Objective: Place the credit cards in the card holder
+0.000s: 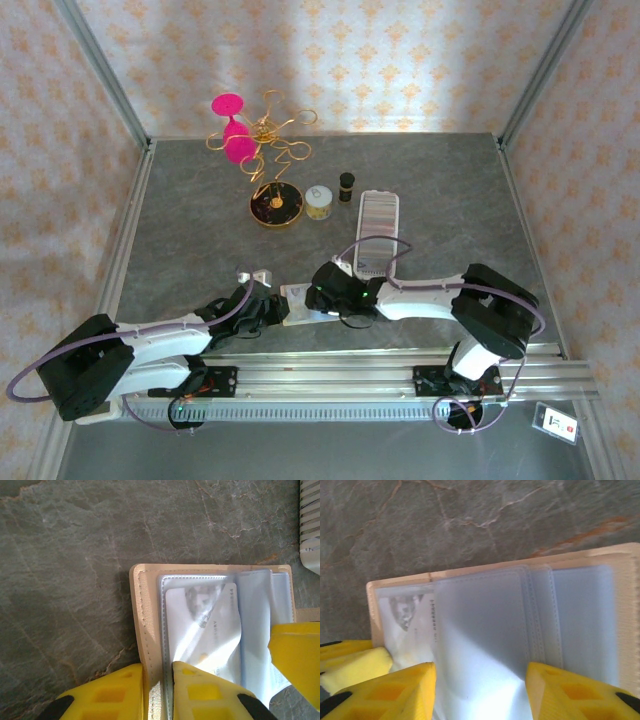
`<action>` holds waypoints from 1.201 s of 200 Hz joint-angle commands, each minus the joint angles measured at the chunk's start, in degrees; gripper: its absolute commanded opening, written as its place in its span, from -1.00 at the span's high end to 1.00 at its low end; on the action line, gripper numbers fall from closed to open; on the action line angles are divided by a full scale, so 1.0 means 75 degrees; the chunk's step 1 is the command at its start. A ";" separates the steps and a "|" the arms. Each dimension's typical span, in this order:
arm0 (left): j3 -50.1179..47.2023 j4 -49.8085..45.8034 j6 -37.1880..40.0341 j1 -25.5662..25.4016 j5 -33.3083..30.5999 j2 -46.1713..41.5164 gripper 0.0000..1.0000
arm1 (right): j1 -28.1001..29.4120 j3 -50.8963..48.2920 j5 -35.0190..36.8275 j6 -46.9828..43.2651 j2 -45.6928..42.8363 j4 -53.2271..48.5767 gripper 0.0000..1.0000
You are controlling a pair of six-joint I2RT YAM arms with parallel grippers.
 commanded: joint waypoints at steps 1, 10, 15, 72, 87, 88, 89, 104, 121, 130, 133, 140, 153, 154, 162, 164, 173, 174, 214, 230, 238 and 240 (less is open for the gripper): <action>-0.0229 -0.0441 -0.0023 -0.0097 0.0128 0.0057 0.64 | 0.0055 0.0100 -0.0426 0.0041 0.0276 0.0168 -0.02; -0.0248 -0.0426 -0.0026 -0.0095 0.0128 0.0044 0.64 | 0.0054 0.0128 -0.0492 0.0080 0.0276 0.0281 -0.02; -0.0251 -0.0428 -0.0034 -0.0091 0.0118 0.0027 0.64 | 0.0074 0.0145 -0.0529 0.0094 0.0270 0.0328 -0.02; -0.0366 -0.0333 -0.0115 -0.0097 0.0128 -0.0085 0.64 | 0.0135 0.0276 -0.0690 0.0246 0.0222 0.0702 0.00; -0.0401 -0.0260 -0.0140 -0.0091 0.0157 -0.0079 0.64 | 0.0140 0.0270 -0.0717 0.0300 0.0198 0.0813 0.00; -0.0402 -0.0249 -0.0146 -0.0089 0.0160 -0.0076 0.64 | 0.0144 0.0272 -0.0716 0.0303 0.0197 0.0816 0.00; -0.0403 -0.0238 -0.0149 -0.0095 0.0161 -0.0080 0.64 | 0.0145 0.0274 -0.0716 0.0305 0.0190 0.0823 0.01; -0.0427 -0.0188 -0.0151 -0.0092 0.0186 -0.0076 0.64 | 0.0146 0.0263 -0.0716 0.0342 0.0126 0.0901 0.01; -0.0422 -0.0179 -0.0162 -0.0100 0.0184 -0.0062 0.64 | 0.0144 0.0230 -0.0794 0.0409 0.0070 0.1076 0.01; -0.0424 -0.0168 -0.0164 -0.0093 0.0175 -0.0068 0.64 | 0.0147 0.0208 -0.0855 0.0443 0.0075 0.1181 0.01; -0.0427 -0.0159 -0.0164 -0.0092 0.0175 -0.0071 0.64 | 0.0147 0.0211 -0.0875 0.0452 0.0076 0.1217 0.01; -0.0423 -0.0146 -0.0164 -0.0093 0.0185 -0.0062 0.64 | 0.0140 0.0205 -0.0914 0.0468 0.0089 0.1271 0.02; -0.0423 -0.0132 -0.0168 -0.0092 0.0187 -0.0061 0.64 | 0.0146 0.0216 -0.0921 0.0483 0.0114 0.1284 0.01; -0.0425 -0.0132 -0.0172 -0.0096 0.0192 -0.0061 0.64 | 0.0147 0.0216 -0.0918 0.0482 0.0120 0.1285 0.01; -0.0420 -0.0132 -0.0171 -0.0095 0.0189 -0.0077 0.64 | 0.0146 0.0217 -0.0924 0.0493 0.0125 0.1304 0.01; -0.0425 -0.0138 -0.0171 -0.0093 0.0196 -0.0077 0.64 | 0.0147 0.0208 -0.0923 0.0494 0.0116 0.1323 0.01; -0.0421 -0.0132 -0.0184 -0.0097 0.0201 -0.0091 0.64 | 0.0141 0.0185 -0.0946 0.0526 0.0108 0.1416 0.01; -0.0424 -0.0132 -0.0186 -0.0098 0.0199 -0.0099 0.64 | 0.0144 0.0183 -0.0954 0.0533 0.0111 0.1428 0.01; -0.0462 -0.0133 -0.0209 -0.0090 0.0163 -0.0166 0.64 | 0.0151 0.0108 -0.0956 0.0617 0.0064 0.1666 0.01; -0.0454 -0.0144 -0.0221 -0.0094 0.0166 -0.0182 0.64 | 0.0149 0.0035 -0.0976 0.0646 -0.0015 0.1835 0.01; -0.0454 -0.0149 -0.0216 -0.0093 0.0162 -0.0199 0.64 | 0.0158 0.0023 -0.0963 0.0658 -0.0056 0.1836 0.01; -0.0460 -0.0157 -0.0215 -0.0089 0.0157 -0.0201 0.64 | 0.0149 0.0019 -0.0956 0.0649 -0.0058 0.1837 0.01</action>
